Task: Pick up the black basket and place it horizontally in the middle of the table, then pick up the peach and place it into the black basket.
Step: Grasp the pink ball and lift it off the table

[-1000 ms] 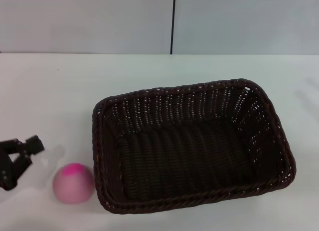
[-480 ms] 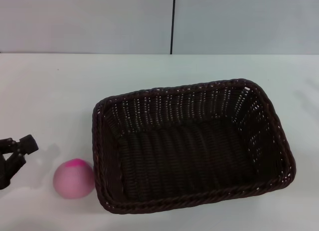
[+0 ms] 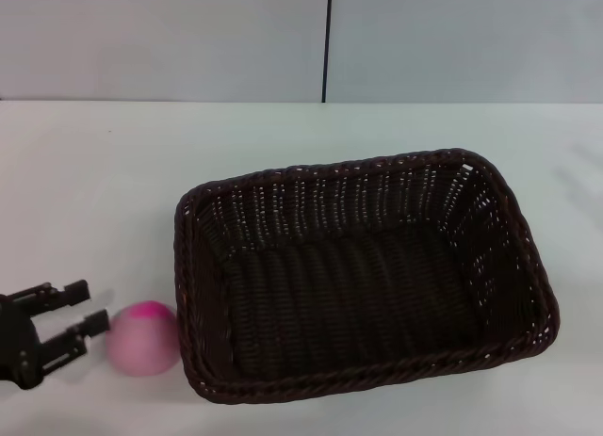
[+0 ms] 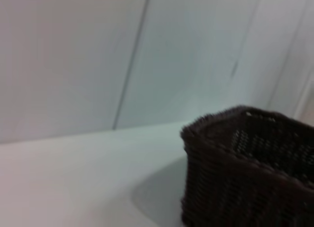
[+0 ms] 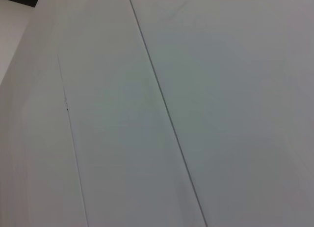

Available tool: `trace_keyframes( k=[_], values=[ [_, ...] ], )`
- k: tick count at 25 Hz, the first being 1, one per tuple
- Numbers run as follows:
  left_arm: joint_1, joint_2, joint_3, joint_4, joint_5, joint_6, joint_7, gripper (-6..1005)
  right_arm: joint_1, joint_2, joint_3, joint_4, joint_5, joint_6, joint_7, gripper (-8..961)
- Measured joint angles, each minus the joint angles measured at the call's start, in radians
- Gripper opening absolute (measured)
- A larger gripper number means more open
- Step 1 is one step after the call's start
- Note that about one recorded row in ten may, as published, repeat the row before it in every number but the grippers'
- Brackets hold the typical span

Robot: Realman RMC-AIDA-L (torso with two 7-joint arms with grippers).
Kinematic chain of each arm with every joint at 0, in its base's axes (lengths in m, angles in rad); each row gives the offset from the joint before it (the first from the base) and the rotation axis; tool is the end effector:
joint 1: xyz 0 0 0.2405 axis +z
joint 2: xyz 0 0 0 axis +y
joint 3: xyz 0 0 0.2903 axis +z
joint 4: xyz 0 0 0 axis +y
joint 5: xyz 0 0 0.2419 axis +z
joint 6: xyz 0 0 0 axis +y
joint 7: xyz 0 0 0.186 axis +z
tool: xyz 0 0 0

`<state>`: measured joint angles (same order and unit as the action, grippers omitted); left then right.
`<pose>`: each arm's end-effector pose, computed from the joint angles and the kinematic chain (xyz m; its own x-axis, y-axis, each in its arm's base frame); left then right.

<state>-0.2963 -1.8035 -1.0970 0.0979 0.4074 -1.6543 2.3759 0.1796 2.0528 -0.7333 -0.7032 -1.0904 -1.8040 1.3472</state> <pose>-0.4376 0.2356 -0.0112 0.7078 0.3673 0.6034 0.6136 -0.7430 -0.2675 0.3101 0.3084 0.0922 0.2903 0.0858 -0.9531 -0.6035 -0.7565 -0.2519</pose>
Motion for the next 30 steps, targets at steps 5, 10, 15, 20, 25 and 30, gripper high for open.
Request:
trace_keyframes(
  k=[5,10,15,20,25,30],
  values=[
    [-0.016,-0.01,0.041,0.005,0.0,0.015,-0.002,469,0.011,0.0,0.002,0.002,-0.003,0.0,0.0,558],
    [-0.026,-0.023,0.062,0.005,0.001,0.057,-0.003,690,0.023,0.0,0.002,0.002,-0.015,0.001,0.0,558],
    [-0.034,-0.037,0.075,0.006,0.0,0.12,-0.001,823,0.024,0.0,0.002,0.003,-0.016,0.002,0.0,558],
    [-0.031,-0.031,0.092,0.005,0.001,0.122,-0.001,801,0.02,0.001,0.003,0.004,-0.024,0.002,0.005,558],
    [-0.033,-0.033,0.153,0.006,0.0,0.121,0.013,711,0.017,0.005,0.003,0.004,-0.025,0.002,0.005,558],
    [-0.034,-0.037,0.164,0.007,-0.007,0.116,0.014,526,0.017,0.006,0.003,0.005,-0.026,0.002,0.004,558]
  ],
)
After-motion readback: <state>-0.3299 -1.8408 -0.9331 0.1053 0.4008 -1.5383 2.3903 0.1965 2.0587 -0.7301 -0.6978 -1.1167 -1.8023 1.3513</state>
